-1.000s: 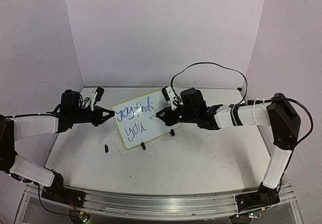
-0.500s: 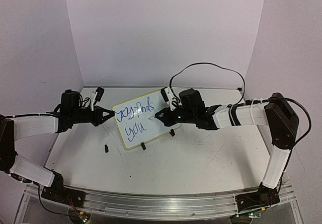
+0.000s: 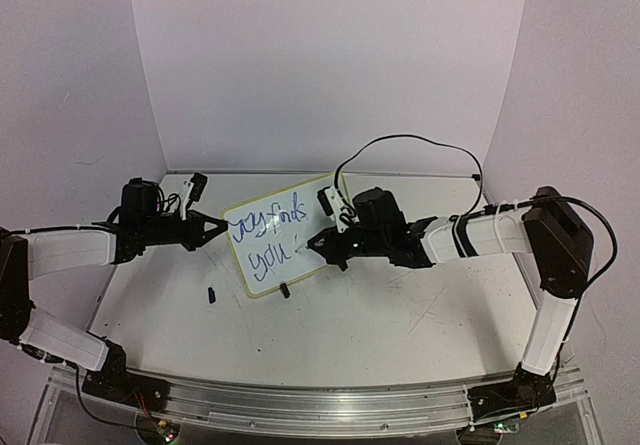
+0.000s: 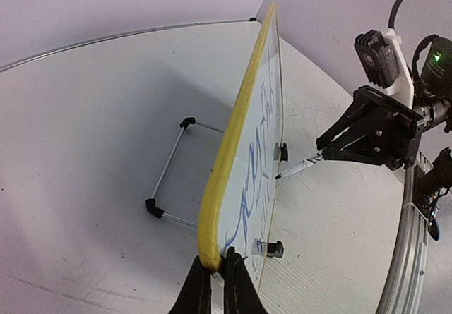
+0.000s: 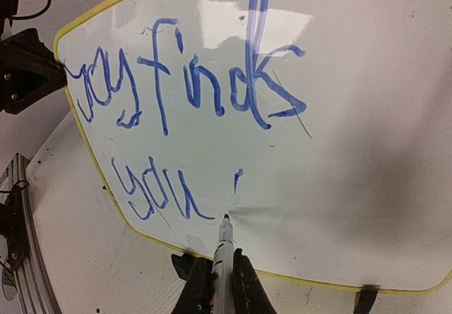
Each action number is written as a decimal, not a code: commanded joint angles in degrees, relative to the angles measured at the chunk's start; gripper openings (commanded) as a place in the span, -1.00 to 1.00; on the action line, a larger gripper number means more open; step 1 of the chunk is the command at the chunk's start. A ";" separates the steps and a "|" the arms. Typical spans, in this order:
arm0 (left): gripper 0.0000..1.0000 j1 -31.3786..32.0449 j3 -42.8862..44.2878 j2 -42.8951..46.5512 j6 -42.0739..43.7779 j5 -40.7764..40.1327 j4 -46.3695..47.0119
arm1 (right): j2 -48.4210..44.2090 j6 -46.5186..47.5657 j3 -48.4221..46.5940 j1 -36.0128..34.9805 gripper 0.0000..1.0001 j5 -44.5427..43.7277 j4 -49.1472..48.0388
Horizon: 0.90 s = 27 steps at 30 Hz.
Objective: Write a sentence on the whiteboard
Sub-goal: Write on the whiteboard with the whiteboard marker without the cap.
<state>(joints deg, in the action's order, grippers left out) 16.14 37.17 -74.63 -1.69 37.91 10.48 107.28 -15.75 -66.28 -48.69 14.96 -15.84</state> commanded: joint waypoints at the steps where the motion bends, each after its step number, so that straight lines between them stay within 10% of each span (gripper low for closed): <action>1: -1.00 0.30 1.48 -0.91 4.64 -2.47 -2.22 | -0.67 -0.92 0.65 -0.47 -1.00 0.30 -1.99; 27: -1.00 0.41 1.33 -0.62 4.66 -2.53 -2.21 | 0.61 4.67 -6.35 -0.44 -1.00 -4.55 1.34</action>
<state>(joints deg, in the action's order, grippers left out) 16.16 37.17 -74.63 -1.69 37.91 10.50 107.28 -12.53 -70.59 -48.90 12.23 -14.98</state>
